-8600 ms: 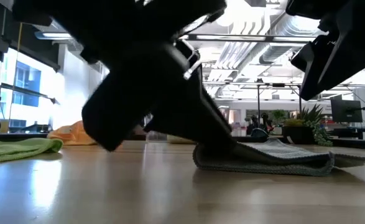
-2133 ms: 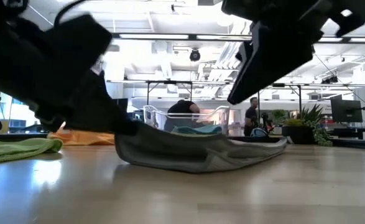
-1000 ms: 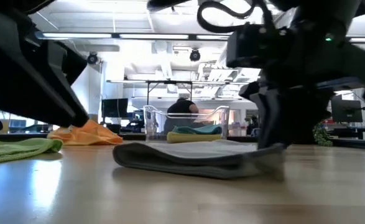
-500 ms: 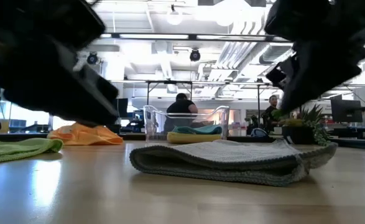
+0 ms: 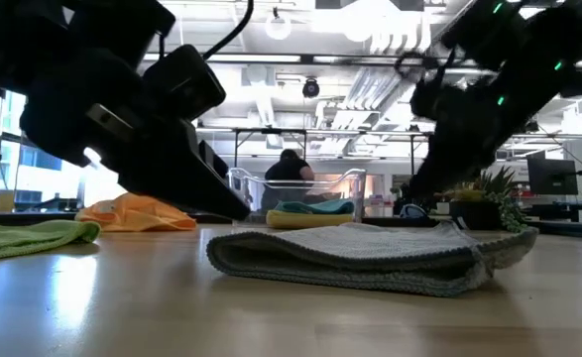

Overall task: Fold microfiber towels
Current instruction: Fold the gray towel on the table

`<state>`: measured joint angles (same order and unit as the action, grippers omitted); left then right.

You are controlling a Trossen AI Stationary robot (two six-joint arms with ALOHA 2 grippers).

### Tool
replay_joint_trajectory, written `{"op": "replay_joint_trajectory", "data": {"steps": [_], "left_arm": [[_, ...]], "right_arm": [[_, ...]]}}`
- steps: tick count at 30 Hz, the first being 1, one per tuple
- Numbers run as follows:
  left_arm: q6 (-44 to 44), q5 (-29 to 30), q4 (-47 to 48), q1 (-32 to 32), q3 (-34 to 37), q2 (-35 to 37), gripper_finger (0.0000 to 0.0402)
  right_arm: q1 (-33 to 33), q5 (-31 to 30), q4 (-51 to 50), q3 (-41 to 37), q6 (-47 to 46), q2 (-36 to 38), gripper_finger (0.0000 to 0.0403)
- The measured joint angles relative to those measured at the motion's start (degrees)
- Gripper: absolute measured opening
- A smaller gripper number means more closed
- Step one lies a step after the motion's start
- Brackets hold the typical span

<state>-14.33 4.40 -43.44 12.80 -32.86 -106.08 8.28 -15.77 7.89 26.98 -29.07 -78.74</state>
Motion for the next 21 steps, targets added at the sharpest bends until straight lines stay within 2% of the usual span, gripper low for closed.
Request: {"op": "replay_joint_trajectory", "data": {"steps": [3,10,21], "left_arm": [[0.41,-1.12,0.36,-0.62,0.09,0.0,0.0],[1.02,-2.71,0.77,-0.57,0.11,0.0,0.0],[1.03,1.47,-0.02,0.34,-0.88,-0.04,0.0]], "right_arm": [[-3.35,2.83,0.0,-0.01,1.02,-3.97,0.0],[-10.69,4.78,0.88,0.11,4.24,-9.24,0.0],[-23.39,6.85,3.43,0.31,23.58,-9.43,0.0]]}}
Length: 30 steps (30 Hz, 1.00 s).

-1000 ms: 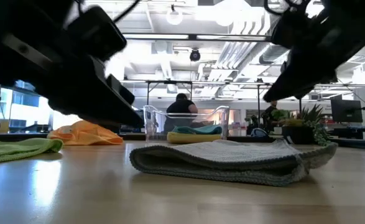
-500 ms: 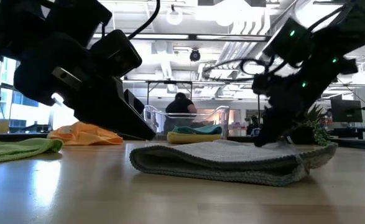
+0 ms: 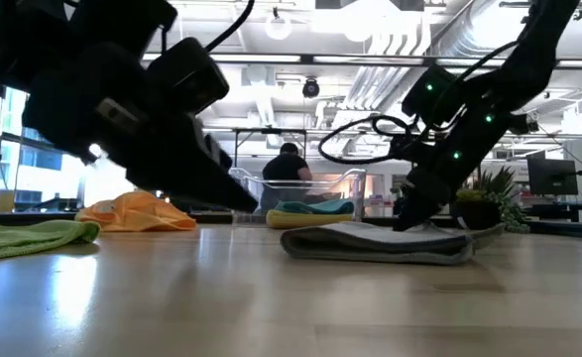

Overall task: Fold microfiber towels
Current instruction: Fold the gray towel on the table

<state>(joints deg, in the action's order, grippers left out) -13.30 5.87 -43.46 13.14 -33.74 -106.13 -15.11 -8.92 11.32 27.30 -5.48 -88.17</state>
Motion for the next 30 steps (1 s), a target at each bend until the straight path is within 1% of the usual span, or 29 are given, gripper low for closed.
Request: {"op": "replay_joint_trajectory", "data": {"steps": [3,6,8,11,14,16,18,22,24,26,28,30], "left_arm": [[1.44,-0.2,-0.02,-0.17,-1.01,0.0,0.0],[4.06,-0.56,-0.12,-0.14,-1.44,0.0,0.0],[5.1,-0.7,-0.09,-0.15,-1.44,0.0,0.0],[6.55,-1.05,-0.4,-0.34,-1.44,0.0,0.0],[8.09,-3.0,-0.68,-0.56,-1.44,0.0,0.0],[8.58,-4.75,-0.94,-0.92,-1.42,0.0,0.0],[8.57,-6.59,-1.13,-1.43,-1.42,0.0,0.0],[8.51,-8.08,-1.39,-2.36,-1.42,0.0,0.0],[8.5,-8.05,-1.36,-2.42,-1.42,0.0,0.0],[8.52,-8.07,-1.36,-2.35,-1.4,0.0,0.0],[8.52,-8.22,-1.25,-2.31,-1.4,0.0,0.0],[8.9,-8.21,-0.92,-2.33,-1.4,0.04,0.0]], "right_arm": [[0.09,0.32,-2.25,2.17,3.01,1.96,0.0],[3.75,0.5,-5.21,3.59,3.74,5.39,0.0],[8.13,0.65,-6.61,3.64,3.75,7.8,0.0],[17.07,0.54,-9.02,3.75,2.25,10.37,0.0],[27.25,-2.42,-9.53,3.76,-2.41,10.03,0.0004],[33.05,-4.23,-9.84,4.79,-6.77,8.52,0.0015],[37.96,-5.23,-10.95,7.08,-10.47,6.65,0.0038],[45.07,-9.58,-15.93,14.35,-13.94,1.22,0.0105],[46.97,-10.41,-19.37,18.16,-13.77,-2.43,0.0137],[48.1,-11.31,-23.87,21.95,-13.35,-5.62,0.0161],[48.67,-12.73,-28.61,25.38,-13.38,-8.99,0.0173],[48.7,-13.16,-32.51,27.8,-13.54,-12.11,0.0177]]}}
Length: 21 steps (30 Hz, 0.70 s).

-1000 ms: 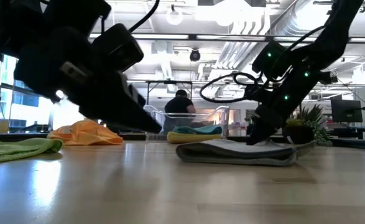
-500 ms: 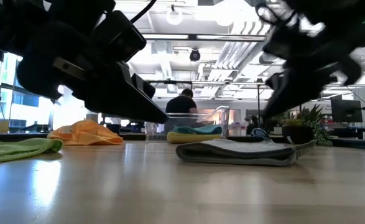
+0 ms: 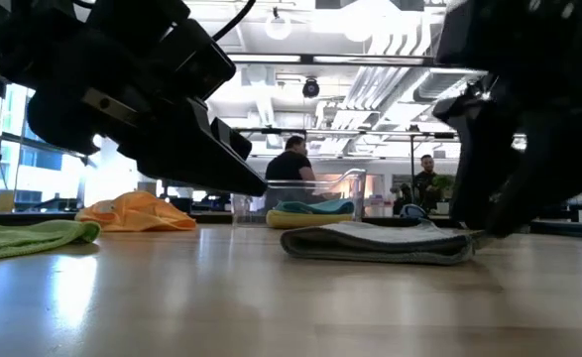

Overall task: Fold microfiber towels
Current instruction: Fold the gray towel on the table

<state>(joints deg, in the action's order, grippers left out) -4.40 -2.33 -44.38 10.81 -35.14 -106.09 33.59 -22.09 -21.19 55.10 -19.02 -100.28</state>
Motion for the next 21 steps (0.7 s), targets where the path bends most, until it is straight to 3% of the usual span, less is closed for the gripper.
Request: {"op": "replay_joint_trajectory", "data": {"steps": [8,12,18,21], "left_arm": [[0.13,0.41,0.67,-0.02,0.0,0.03,0.0],[0.13,0.51,0.84,-0.19,0.02,0.03,0.0],[0.11,0.6,0.44,-2.09,0.02,0.05,0.0],[0.47,0.6,0.22,-4.07,0.04,0.95,0.0]], "right_arm": [[0.27,-2.11,-0.65,3.86,1.03,-6.54,0.0159],[-0.25,-0.77,0.07,3.1,-0.66,-6.61,0.0115],[-0.28,1.07,0.97,2.46,-1.95,-6.44,0.0016],[0.26,0.72,0.72,2.16,-2.13,-5.34,0.0011]]}}
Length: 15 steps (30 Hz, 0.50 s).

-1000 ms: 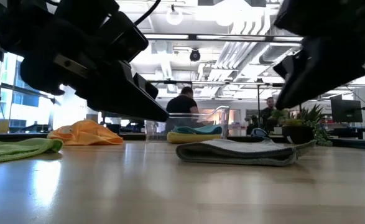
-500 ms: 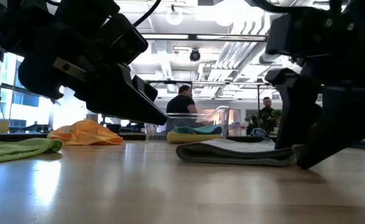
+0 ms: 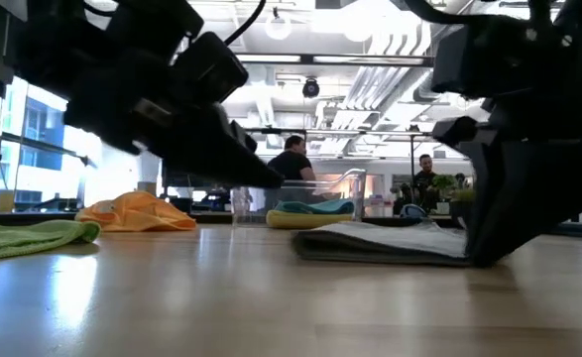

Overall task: Fold microfiber towels
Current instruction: Fold the gray towel on the table

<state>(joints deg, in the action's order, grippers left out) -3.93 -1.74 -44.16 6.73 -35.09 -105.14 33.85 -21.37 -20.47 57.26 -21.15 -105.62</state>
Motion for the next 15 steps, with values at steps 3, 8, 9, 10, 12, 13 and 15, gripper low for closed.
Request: {"op": "replay_joint_trajectory", "data": {"steps": [3,8,9,10,12,13,15], "left_arm": [[2.53,-0.28,-0.56,-2.15,0.0,0.48,0.0],[5.64,-0.69,-2.25,-4.47,-2.17,0.47,0.0],[5.77,-1.0,-2.22,-4.48,-2.83,0.47,0.0],[6.43,-1.85,-2.3,-4.4,-3.23,0.46,0.0],[8.79,-3.18,-2.34,-3.52,-3.71,0.45,0.0002],[9.61,-3.42,-2.34,-2.89,-3.82,0.45,0.0005],[10.61,-4.31,-0.81,-1.37,-3.85,0.69,0.0015]], "right_arm": [[0.24,0.35,-0.51,-0.19,-1.14,2.9,0.0014],[1.55,0.6,-0.44,-0.09,-2.21,8.53,0.0004],[1.77,0.67,-0.39,-0.09,-2.96,9.74,0.0005],[1.95,0.64,-0.07,-0.03,-3.85,10.78,0.0005],[2.67,0.27,-0.2,-0.01,-4.83,12.42,0.0003],[3.0,-0.3,-0.16,-0.01,-5.01,13.0,0.0002],[3.56,-1.55,-0.31,-0.01,-6.03,14.14,0.0002]]}}
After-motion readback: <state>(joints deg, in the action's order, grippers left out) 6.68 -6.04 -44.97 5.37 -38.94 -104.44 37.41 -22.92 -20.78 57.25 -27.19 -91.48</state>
